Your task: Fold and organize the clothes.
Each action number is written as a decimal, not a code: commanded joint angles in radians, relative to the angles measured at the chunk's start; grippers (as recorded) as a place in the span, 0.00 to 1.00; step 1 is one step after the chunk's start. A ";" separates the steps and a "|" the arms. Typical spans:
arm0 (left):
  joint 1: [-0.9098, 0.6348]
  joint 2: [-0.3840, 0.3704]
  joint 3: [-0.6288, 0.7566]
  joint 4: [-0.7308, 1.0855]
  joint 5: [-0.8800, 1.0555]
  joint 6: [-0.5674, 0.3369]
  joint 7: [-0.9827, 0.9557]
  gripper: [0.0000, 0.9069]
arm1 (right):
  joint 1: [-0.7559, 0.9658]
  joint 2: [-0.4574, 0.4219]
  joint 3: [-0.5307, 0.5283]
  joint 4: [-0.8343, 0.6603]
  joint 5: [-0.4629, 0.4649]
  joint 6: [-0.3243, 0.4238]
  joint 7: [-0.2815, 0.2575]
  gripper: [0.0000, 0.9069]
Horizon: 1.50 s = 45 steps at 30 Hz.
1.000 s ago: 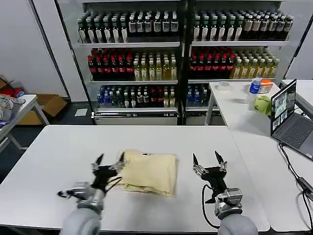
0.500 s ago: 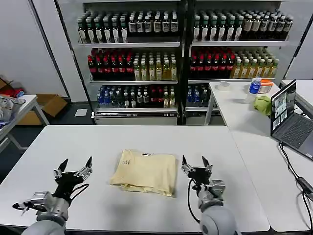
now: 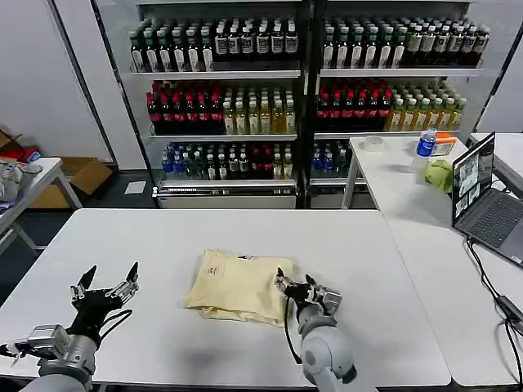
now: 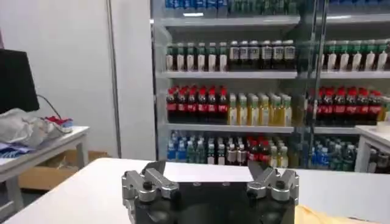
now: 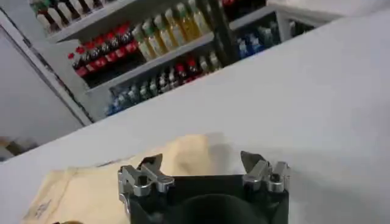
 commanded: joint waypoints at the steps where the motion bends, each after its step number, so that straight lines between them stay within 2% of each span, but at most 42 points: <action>1: 0.021 0.004 -0.025 -0.016 -0.007 0.002 0.002 1.00 | 0.077 0.071 -0.008 -0.094 0.114 -0.036 0.044 1.00; 2: 0.021 0.003 -0.025 -0.018 -0.007 0.003 0.002 1.00 | 0.078 0.071 -0.008 -0.096 0.115 -0.036 0.045 0.94; 3: 0.022 0.002 -0.025 -0.018 -0.007 0.003 0.002 1.00 | 0.080 0.072 -0.007 -0.098 0.124 -0.037 0.053 0.80; 4: 0.023 0.001 -0.025 -0.020 -0.008 0.004 0.002 1.00 | 0.085 0.072 -0.007 -0.099 0.143 -0.039 0.060 0.28; 5: 0.024 0.000 -0.026 -0.021 -0.007 0.004 0.002 1.00 | 0.087 0.073 -0.006 -0.101 0.148 -0.040 0.065 0.14; 7: 0.026 -0.001 -0.027 -0.023 -0.007 0.004 0.002 1.00 | 0.090 0.072 -0.004 -0.104 0.161 -0.040 0.069 0.00; 25: 0.036 -0.024 -0.026 -0.038 -0.004 0.006 0.003 1.00 | 0.142 0.028 0.028 -0.129 0.181 -0.048 0.052 0.00; 40: 0.036 -0.041 -0.015 -0.047 0.009 0.009 0.002 1.00 | 0.227 -0.053 0.038 -0.186 0.102 -0.114 -0.040 0.00; 41: 0.035 -0.043 -0.012 -0.047 0.011 0.009 0.002 1.00 | 0.220 -0.057 0.031 -0.182 0.054 -0.114 -0.060 0.10; 42: 0.035 -0.047 -0.009 -0.047 0.014 0.009 0.002 1.00 | 0.209 -0.059 0.024 -0.174 0.025 -0.108 -0.078 0.83; 43: 0.035 -0.048 -0.007 -0.048 0.015 0.009 0.002 1.00 | 0.196 -0.063 0.015 -0.162 -0.021 -0.077 -0.093 1.00; 44: 0.035 -0.049 -0.005 -0.049 0.016 0.009 0.003 1.00 | 0.177 -0.069 0.005 -0.150 -0.098 -0.050 -0.118 1.00; 45: 0.036 -0.050 -0.003 -0.052 0.017 0.009 0.004 1.00 | 0.150 -0.082 -0.010 -0.130 -0.204 0.033 -0.138 1.00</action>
